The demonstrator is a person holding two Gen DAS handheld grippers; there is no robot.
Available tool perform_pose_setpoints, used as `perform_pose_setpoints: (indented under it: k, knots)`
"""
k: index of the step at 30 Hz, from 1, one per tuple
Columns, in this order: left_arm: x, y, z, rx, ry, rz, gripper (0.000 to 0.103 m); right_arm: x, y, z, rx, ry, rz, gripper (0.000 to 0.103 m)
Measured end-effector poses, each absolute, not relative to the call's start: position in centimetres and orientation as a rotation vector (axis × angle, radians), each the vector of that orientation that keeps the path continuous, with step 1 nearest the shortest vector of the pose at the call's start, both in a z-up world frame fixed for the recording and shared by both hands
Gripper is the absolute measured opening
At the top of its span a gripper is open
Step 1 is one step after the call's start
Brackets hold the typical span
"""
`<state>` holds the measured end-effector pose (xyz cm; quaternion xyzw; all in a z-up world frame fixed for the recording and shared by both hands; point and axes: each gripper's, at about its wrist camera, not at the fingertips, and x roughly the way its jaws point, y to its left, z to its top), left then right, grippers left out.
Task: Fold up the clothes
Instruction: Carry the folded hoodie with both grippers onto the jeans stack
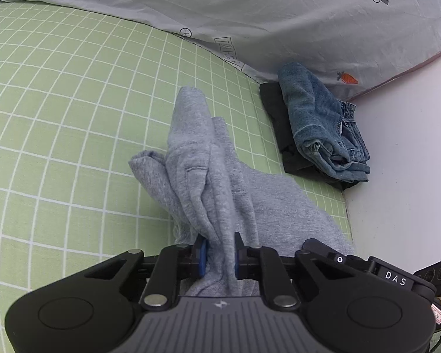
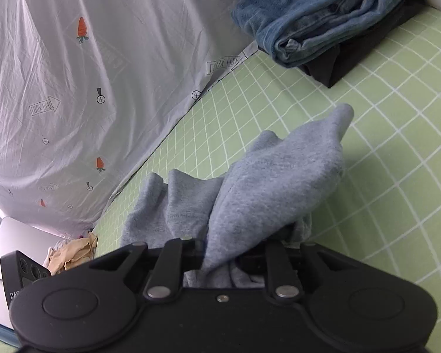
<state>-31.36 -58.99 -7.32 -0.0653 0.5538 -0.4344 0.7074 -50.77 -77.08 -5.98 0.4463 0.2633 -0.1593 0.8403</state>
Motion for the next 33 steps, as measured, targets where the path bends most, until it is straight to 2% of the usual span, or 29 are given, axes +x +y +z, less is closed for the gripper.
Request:
perform_pose_setpoints:
  k: [10,21,23,25,27,28,31,33]
  knots:
    - [-36.0,-67.2,-0.4,-0.191,1.147,-1.038,0.013,-55.8,-89.1,-2.5,0.916,0.409,-0.278,0.017]
    - [-33.1,-81.5,4.4,-0.278,0.967,-1.262,0.013,-57.6,-101.8,3.2,0.821,0.175,-0.336,0.017]
    - [-31.9,-84.5,4.5,-0.256,0.916,-1.253,0.015,-57.9,-104.1,4.2,0.803,0.133,-0.347,0.017]
    - [-30.6,-87.1,3.4,-0.207,0.876,-1.192,0.023,-57.0,-105.1,3.7,0.752,0.147,-0.39,0.018]
    - [-29.4,-89.5,1.1,-0.122,0.862,-1.096,0.033,-55.4,-105.4,2.4,0.682,0.192,-0.452,0.034]
    - [-28.8,-90.6,-0.3,-0.074,0.859,-1.042,0.034,-54.6,-105.6,1.7,0.646,0.215,-0.482,0.05]
    - [-27.9,-91.2,-2.6,-0.033,0.875,-0.99,0.037,-52.2,-106.0,-0.3,0.537,0.282,-0.572,0.055]
    - [-27.3,-91.3,-4.0,-0.02,0.89,-0.97,0.042,-50.7,-106.3,-1.6,0.464,0.327,-0.631,0.066]
